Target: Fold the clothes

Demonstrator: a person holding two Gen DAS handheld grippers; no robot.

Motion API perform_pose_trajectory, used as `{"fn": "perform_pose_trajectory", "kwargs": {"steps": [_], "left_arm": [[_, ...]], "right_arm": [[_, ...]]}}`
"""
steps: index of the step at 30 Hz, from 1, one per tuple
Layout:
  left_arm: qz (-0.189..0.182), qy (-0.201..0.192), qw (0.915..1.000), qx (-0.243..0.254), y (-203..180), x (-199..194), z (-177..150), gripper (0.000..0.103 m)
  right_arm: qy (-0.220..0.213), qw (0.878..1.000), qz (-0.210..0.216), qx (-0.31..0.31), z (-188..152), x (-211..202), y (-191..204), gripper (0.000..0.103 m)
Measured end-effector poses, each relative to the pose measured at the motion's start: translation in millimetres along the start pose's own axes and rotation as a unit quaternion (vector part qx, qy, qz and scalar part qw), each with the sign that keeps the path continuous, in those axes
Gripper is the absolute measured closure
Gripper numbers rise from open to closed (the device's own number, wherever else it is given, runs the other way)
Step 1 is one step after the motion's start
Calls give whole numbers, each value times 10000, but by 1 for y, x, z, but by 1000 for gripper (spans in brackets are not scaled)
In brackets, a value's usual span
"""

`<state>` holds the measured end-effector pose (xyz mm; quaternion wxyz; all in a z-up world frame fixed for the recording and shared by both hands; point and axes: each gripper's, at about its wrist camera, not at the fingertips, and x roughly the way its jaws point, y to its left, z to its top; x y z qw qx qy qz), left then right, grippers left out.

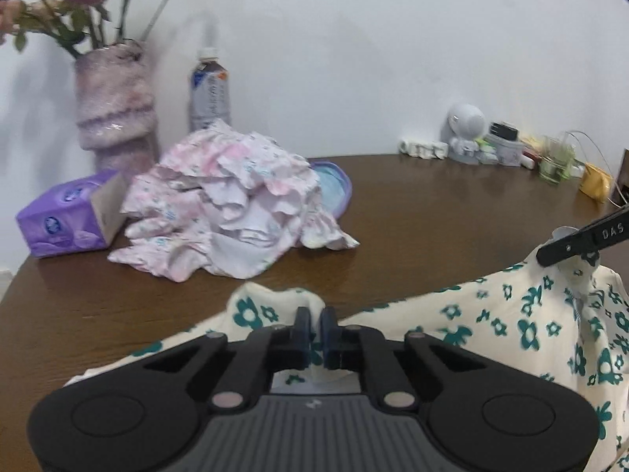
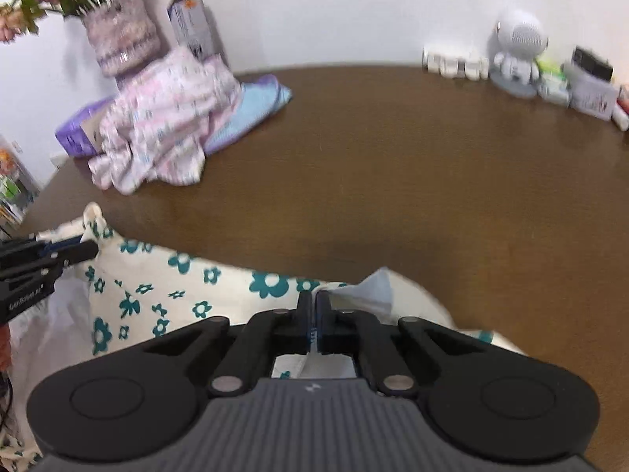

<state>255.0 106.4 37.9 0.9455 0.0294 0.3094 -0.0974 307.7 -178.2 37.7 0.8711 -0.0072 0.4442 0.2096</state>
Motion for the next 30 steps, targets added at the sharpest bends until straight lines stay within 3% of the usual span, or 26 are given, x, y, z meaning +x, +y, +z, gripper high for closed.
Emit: {"fn": "perform_pose_trajectory", "kwargs": {"steps": [5, 9, 11, 13, 15, 18, 20, 23, 27, 30], "left_arm": [[61, 210, 9992, -332, 11, 12, -10, 99], [70, 181, 9993, -324, 12, 13, -11, 99], [101, 186, 9992, -335, 13, 14, -12, 93], [91, 191, 9992, -344, 14, 14, -13, 93], [72, 183, 9992, -353, 14, 12, -11, 92], [102, 94, 9995, -294, 12, 1, -6, 78], [92, -26, 9998, -156, 9, -12, -2, 61], [-130, -79, 9997, 177, -3, -36, -1, 54], [-351, 20, 9976, 602, -31, -62, -15, 52], [-574, 221, 9956, 704, -52, -73, -36, 52]], "right_arm": [[-58, 9999, -5, -118, 8, 14, -1, 101], [-104, 9998, 129, -55, -1, 29, -6, 101], [-89, 9998, 195, 33, -2, 29, -8, 99], [-18, 9995, 259, 156, -2, 27, -12, 93], [56, 9991, 301, 309, -2, 18, -16, 77], [54, 9992, 354, 171, -9, -1, -15, 76], [93, 9993, 375, -1, -17, -15, -11, 76], [175, 9990, 347, -224, -31, -30, -5, 75], [272, 9987, 124, -401, -48, -38, 1, 59], [378, 9978, -149, -534, -58, -29, 4, 64]]}}
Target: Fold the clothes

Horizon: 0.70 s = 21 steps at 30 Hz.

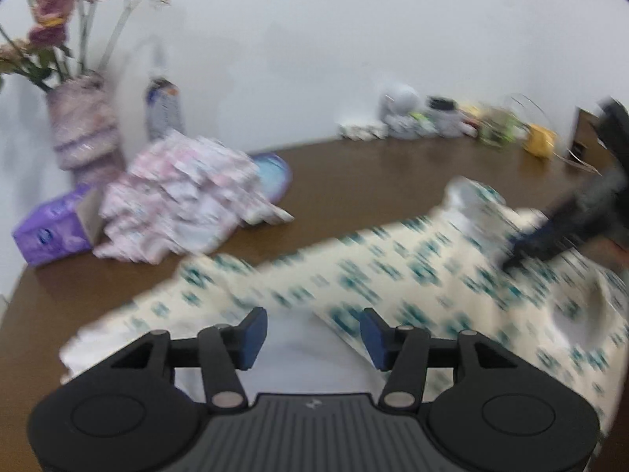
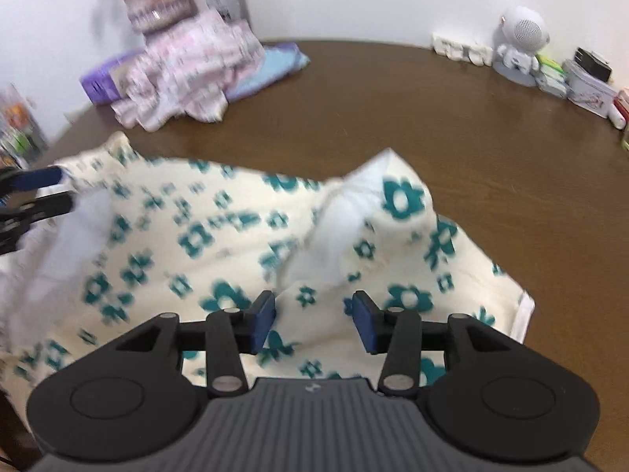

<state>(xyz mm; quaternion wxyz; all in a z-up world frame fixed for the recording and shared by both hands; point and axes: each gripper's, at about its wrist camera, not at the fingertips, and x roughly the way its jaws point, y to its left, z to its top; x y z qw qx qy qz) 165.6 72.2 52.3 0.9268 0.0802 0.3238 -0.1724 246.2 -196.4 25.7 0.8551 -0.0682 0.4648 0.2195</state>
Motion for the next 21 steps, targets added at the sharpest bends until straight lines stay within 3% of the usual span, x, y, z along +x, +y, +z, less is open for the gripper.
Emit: {"fn": "perform_pose_trajectory", "kwargs": {"steps": [1, 3, 4, 8, 12, 17, 21], "left_arm": [[-60, 75, 10000, -1, -7, -2, -7, 52], [-103, 134, 9999, 10, -19, -6, -19, 52], [-111, 138, 9998, -3, -23, -8, -24, 52], [-73, 52, 9997, -246, -24, -21, -36, 53], [72, -49, 9991, -418, -19, -40, -42, 50], [207, -90, 9978, -620, -14, -60, -51, 43], [226, -146, 9976, -640, -15, -85, -64, 39]], "right_arm": [[5, 10000, -79, -56, -3, 2, 2, 67], [-90, 9996, -184, -199, -8, 0, 5, 99], [-73, 9996, -195, -171, -9, -1, 3, 100], [-76, 9999, -69, 135, -14, -10, -10, 98], [-310, 9981, 185, 498, -25, -38, -16, 73], [-551, 9953, 747, 288, -50, -74, 6, 72], [-524, 9930, 1037, -231, -69, -78, 43, 72]]}}
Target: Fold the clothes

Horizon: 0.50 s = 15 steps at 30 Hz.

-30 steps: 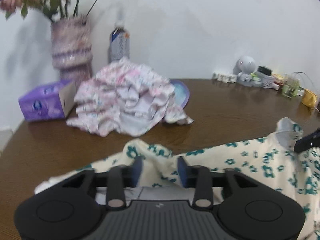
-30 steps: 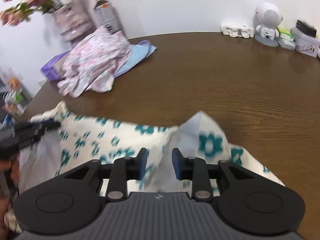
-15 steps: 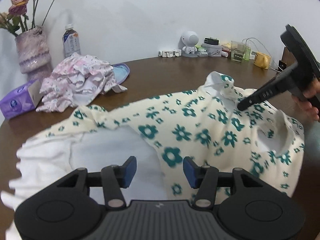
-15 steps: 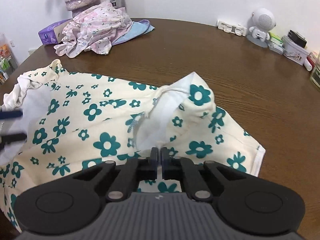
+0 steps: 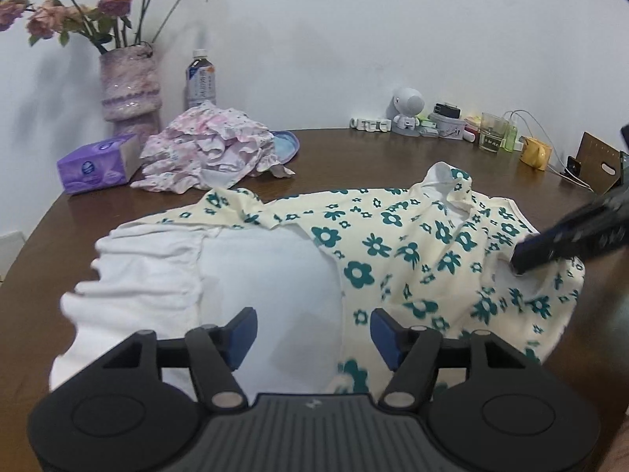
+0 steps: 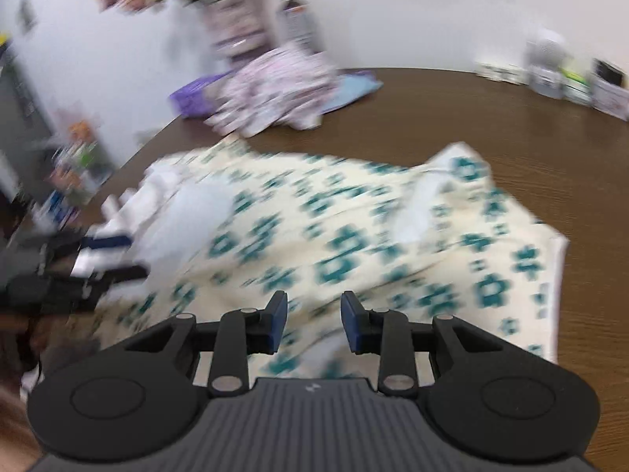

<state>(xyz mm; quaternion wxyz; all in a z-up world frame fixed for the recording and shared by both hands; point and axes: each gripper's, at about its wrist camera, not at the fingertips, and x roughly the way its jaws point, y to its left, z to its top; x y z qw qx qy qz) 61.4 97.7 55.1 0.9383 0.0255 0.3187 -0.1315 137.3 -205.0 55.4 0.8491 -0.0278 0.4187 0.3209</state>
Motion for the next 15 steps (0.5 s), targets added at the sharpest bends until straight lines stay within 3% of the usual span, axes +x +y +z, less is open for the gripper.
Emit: {"fn": "perform_pose_trajectory", "kwargs": {"steps": [3, 7, 12, 15], "left_arm": [[0, 1, 10000, 45, 1, -20, -13, 36], [146, 100, 9998, -9, 8, -44, -34, 36], [222, 92, 9996, -116, 14, -59, -46, 36], [262, 29, 9996, -99, 17, -65, -49, 36]], "right_arm": [[145, 9998, 37, -118, -15, 8, 16, 72], [30, 9996, -208, -194, -28, 8, 21, 72], [91, 9989, -356, -304, -36, 13, 20, 60], [253, 9979, -431, -409, -38, 20, 19, 60]]}}
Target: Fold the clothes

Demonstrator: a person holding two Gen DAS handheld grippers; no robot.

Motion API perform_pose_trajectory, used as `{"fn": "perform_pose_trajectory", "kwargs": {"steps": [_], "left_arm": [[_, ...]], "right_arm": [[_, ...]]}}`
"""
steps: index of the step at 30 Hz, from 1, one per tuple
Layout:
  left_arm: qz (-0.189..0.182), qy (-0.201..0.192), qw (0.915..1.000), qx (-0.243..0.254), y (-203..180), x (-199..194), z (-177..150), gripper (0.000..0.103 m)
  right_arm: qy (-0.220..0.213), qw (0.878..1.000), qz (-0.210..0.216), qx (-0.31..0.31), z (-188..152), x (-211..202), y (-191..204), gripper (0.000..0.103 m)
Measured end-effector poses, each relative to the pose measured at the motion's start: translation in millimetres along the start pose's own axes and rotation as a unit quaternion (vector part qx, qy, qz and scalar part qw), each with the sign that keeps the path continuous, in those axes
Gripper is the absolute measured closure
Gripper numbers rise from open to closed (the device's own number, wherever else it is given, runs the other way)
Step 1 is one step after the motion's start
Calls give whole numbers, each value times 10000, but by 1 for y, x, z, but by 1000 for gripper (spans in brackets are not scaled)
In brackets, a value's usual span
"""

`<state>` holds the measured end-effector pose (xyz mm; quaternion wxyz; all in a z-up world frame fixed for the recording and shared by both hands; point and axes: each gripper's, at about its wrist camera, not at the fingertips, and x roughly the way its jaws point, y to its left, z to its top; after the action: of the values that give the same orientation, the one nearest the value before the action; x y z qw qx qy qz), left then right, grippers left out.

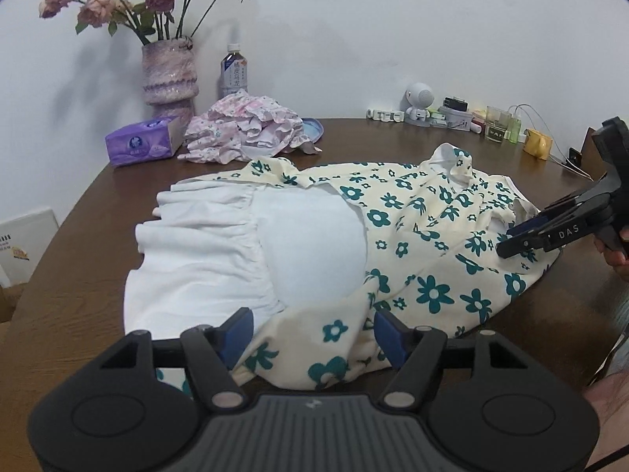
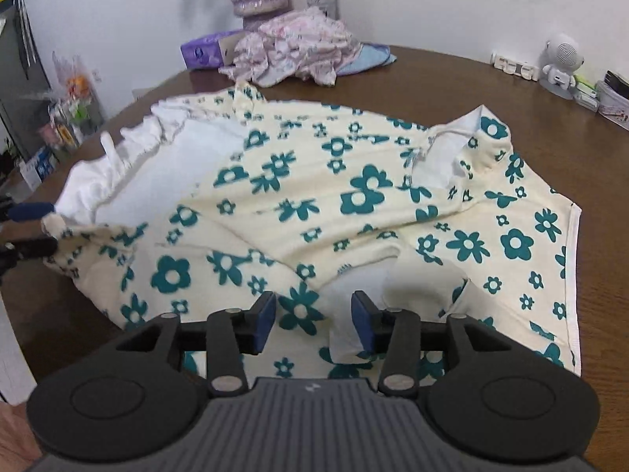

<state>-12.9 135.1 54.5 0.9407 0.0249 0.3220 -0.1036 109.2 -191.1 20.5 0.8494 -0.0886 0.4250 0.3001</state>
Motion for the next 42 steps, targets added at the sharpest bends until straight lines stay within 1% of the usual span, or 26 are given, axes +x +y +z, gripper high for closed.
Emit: {"fn": "perform_pose_trajectory", "kwargs": {"steps": [3, 6, 9, 10, 11, 12, 13, 15, 17, 19, 20, 21, 22, 23, 25, 26, 27, 29, 32, 34, 35, 36, 37, 39, 40, 42], "left_arm": [[141, -67, 9998, -145, 12, -8, -2, 36], [324, 41, 9993, -202, 31, -6, -3, 36], [195, 294, 9993, -114, 46, 7, -5, 37], [111, 402, 9991, -48, 49, 12, -6, 54], [56, 457, 9989, 10, 50, 14, -6, 100], [22, 472, 9989, 54, 50, 14, -6, 98], [-11, 488, 9988, 98, 51, 13, -5, 101], [15, 451, 9988, 179, 53, 6, -4, 101], [79, 506, 9985, 215, 56, 1, -5, 101], [121, 666, 9974, 265, 56, 3, -8, 99], [156, 689, 9971, 277, 55, 3, -9, 93], [199, 619, 9975, 265, 53, 2, -7, 91], [187, 454, 9985, 226, 51, -3, -3, 79], [127, 238, 9995, 176, 50, -7, 3, 60], [-55, -144, 9998, 125, 44, -14, 16, 42], [-239, -255, 9992, 177, 39, -14, 24, 42], [-410, -290, 9983, 289, 31, -10, 31, 42], [-705, -157, 9953, 639, 13, 5, 43, 42], [-945, 364, 9898, 1000, -9, 37, 45, 42], [-1046, 699, 9849, 1185, -21, 56, 45, 43], [-1029, 827, 9836, 1229, -24, 62, 43, 44], [-1037, 943, 9821, 1258, -26, 67, 42, 44], [-1080, 1035, 9805, 1273, -26, 70, 41, 46], [-1273, 1148, 9760, 1346, -23, 70, 41, 84], [-1385, 1196, 9733, 1389, -22, 70, 42, 95], [-1574, 1231, 9687, 1475, -18, 65, 44, 95]], "right_arm": [[19, 10000, 11, 25, -3, 0, -2, 60], [-31, 10000, -6, 68, -8, -2, -4, 59], [-54, 10000, -55, 40, -10, -4, -3, 58], [-61, 10000, -69, 30, -10, -4, -3, 58], [-67, 9999, -83, 16, -11, -4, -2, 57], [-69, 9999, -100, 0, -11, -4, -1, 57], [-67, 9999, -123, -20, -11, -4, 0, 57], [-44, 9998, -189, -76, -12, -4, 1, 57], [-12, 9996, -246, -119, -14, -5, 1, 57], [22, 9995, -291, -147, -15, -7, 0, 57], [39, 9995, -292, -138, -16, -8, -2, 57], [60, 9995, -292, -125, -16, -9, -4, 58], [79, 9995, -287, -119, -17, -11, -5, 58], [90, 9995, -270, -127, -17, -13, -6, 59], [60, 9995, -222, -198, -17, -18, -6, 59], [25, 9995, -170, -269, -16, -22, -5, 59], [10, 9993, -133, -356, -13, -23, -2, 59], [81, 9986, -157, -493, -8, -18, 1, 59], [210, 9974, -183, -667, 1, -11, 6, 61], [395, 9974, -113, -597, 3, -2, 4, 71], [431, 9977, -23, -532, 3, -2, 2, 79], [475, 9977, 78, -467, 3, -4, 0, 94], [502, 9978, 191, -393, 3, -6, -3, 99], [436, 9978, 473, -178, 2, -19, -10, 100], [380, 9974, 607, -69, 2, -27, -14, 100], [246, 9962, 823, 103, 2, -47, -21, 101]]}}
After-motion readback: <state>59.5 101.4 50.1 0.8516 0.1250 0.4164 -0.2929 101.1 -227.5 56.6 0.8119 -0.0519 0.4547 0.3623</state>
